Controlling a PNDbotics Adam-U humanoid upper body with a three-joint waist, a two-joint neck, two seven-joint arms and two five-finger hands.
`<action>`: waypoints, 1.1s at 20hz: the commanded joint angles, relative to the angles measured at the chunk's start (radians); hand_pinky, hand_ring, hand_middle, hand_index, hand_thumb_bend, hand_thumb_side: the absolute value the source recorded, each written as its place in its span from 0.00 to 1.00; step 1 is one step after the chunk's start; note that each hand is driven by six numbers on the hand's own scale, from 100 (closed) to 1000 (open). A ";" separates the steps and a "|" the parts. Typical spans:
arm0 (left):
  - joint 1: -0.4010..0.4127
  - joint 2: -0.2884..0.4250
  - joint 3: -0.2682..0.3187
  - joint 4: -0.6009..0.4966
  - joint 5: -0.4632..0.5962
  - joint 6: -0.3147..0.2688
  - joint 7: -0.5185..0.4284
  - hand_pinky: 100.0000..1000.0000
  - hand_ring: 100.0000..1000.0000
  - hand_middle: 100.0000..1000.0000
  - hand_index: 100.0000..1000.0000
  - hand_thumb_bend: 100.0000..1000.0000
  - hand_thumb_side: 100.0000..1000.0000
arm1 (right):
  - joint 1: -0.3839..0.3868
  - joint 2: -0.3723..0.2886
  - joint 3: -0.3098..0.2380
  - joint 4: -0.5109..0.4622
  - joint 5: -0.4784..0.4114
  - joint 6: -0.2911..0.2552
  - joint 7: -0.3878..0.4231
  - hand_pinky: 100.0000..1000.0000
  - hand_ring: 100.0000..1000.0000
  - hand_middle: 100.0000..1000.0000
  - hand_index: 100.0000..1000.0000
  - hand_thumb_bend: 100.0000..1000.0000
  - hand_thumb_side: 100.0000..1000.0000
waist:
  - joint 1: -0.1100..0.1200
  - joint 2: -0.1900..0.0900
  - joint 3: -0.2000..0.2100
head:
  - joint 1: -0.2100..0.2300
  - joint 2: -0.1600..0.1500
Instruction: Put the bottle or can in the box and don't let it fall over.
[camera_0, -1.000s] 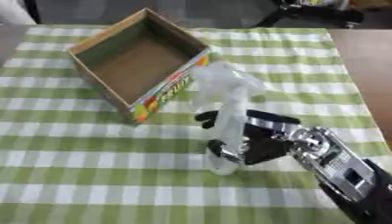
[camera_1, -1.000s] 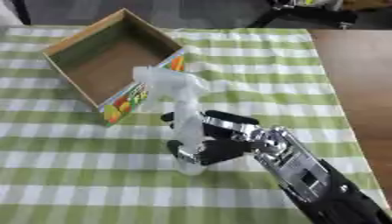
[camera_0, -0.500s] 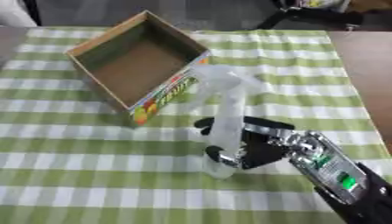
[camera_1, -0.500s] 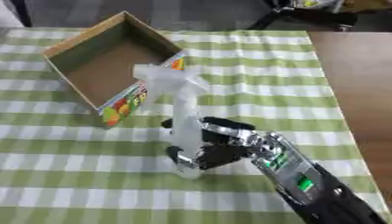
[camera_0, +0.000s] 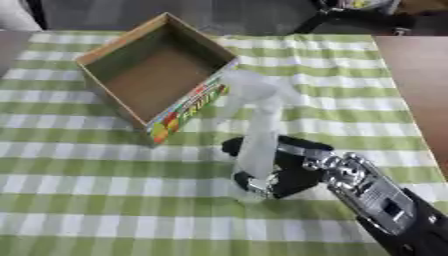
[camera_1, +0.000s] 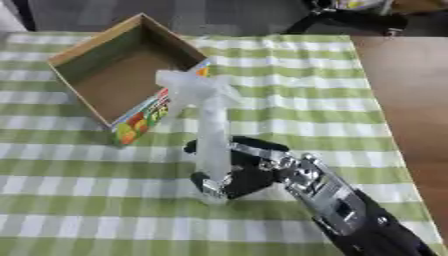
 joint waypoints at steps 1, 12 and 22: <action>-0.009 0.018 0.006 -0.014 -0.002 -0.002 -0.002 0.94 0.83 0.94 0.84 0.02 0.84 | -0.003 -0.009 0.007 0.013 -0.007 0.015 -0.023 0.96 1.00 1.00 0.79 0.00 0.17 | 0.006 -0.010 0.001 | -0.003 -0.014; -0.008 0.018 0.006 -0.013 -0.003 -0.001 -0.005 0.94 0.83 0.94 0.84 0.02 0.84 | -0.010 -0.014 0.004 -0.016 -0.032 0.023 -0.118 1.00 1.00 0.76 0.23 0.00 0.00 | 0.004 -0.011 -0.001 | -0.005 -0.014; -0.008 0.019 0.006 -0.014 -0.003 -0.001 -0.007 0.94 0.83 0.94 0.84 0.02 0.84 | -0.014 -0.024 0.002 -0.067 -0.062 0.056 -0.104 1.00 1.00 0.66 0.09 0.00 0.00 | 0.003 -0.013 -0.002 | -0.003 -0.014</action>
